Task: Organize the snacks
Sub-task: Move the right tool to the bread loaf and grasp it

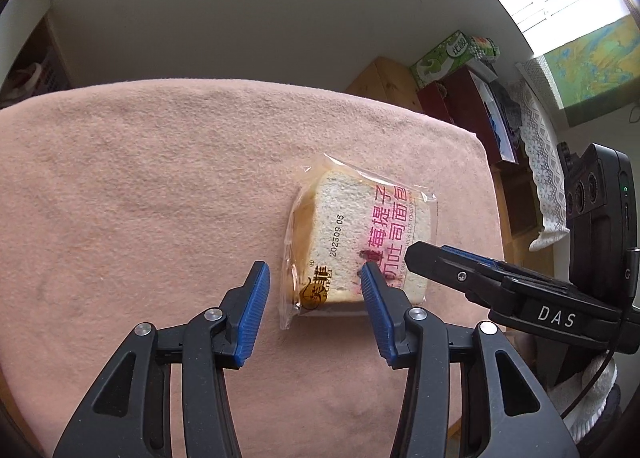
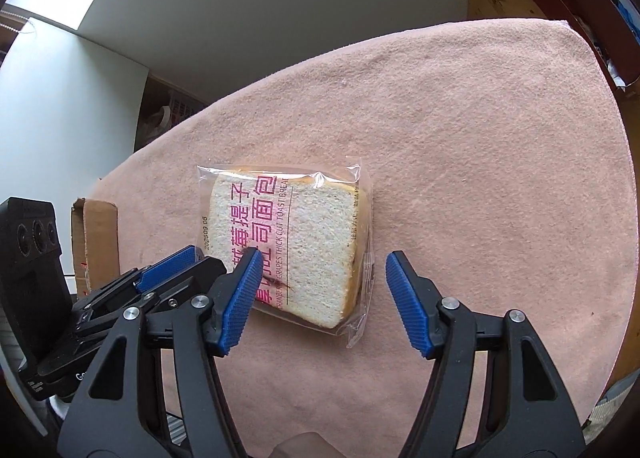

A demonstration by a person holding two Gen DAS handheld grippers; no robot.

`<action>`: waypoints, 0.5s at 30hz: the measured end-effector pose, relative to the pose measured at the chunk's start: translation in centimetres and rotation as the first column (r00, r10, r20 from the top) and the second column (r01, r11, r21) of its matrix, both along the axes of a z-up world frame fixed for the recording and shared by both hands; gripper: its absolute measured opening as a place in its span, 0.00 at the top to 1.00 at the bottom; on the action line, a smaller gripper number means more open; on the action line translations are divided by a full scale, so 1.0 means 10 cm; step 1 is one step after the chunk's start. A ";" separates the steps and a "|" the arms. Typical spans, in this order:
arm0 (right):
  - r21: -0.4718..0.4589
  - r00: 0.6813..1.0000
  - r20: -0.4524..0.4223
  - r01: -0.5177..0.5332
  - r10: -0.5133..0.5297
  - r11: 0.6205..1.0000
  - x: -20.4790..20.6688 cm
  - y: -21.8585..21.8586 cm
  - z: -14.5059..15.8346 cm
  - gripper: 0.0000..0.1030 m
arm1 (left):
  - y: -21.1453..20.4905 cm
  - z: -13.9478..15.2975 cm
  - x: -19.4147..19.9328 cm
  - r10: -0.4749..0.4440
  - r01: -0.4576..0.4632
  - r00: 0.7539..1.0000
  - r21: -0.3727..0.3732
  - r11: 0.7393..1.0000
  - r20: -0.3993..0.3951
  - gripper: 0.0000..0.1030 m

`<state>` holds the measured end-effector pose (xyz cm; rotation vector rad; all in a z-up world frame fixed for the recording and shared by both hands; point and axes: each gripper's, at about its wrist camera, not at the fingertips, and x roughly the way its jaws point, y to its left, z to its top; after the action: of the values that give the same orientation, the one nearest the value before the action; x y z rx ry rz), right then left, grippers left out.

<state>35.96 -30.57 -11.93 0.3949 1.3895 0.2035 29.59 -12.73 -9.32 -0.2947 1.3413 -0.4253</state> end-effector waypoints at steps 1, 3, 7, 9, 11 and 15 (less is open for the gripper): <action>0.011 1.000 -0.007 -0.005 0.005 1.000 0.01 0.01 -0.02 0.43 | 0.01 -0.02 0.00 0.001 -0.001 1.000 -0.008 1.000 -0.007 0.55; 0.021 1.000 -0.009 -0.007 0.008 1.000 0.02 0.03 -0.04 0.45 | 0.01 -0.05 0.02 0.000 -0.001 1.000 -0.018 1.000 -0.016 0.55; 0.025 1.000 -0.009 -0.013 0.013 1.000 0.02 0.05 -0.05 0.46 | 0.00 -0.08 0.03 -0.010 0.009 1.000 -0.038 0.999 -0.027 0.60; 0.027 1.000 -0.009 -0.016 0.017 1.000 0.02 0.05 -0.05 0.46 | -0.01 -0.08 0.04 -0.018 0.017 1.000 -0.038 0.999 -0.025 0.60; 0.021 1.000 -0.006 -0.020 0.020 1.000 0.03 0.08 -0.05 0.46 | -0.02 -0.08 0.04 -0.024 0.023 0.999 -0.040 0.999 -0.024 0.60; 0.026 1.000 0.000 -0.019 0.019 0.999 0.02 0.10 0.00 0.46 | -0.04 -0.05 0.03 -0.031 0.030 0.999 -0.035 0.999 -0.018 0.62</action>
<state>36.17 -29.61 -11.98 0.4039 1.3926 0.2373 29.91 -13.12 -9.86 -0.3083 1.3593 -0.4729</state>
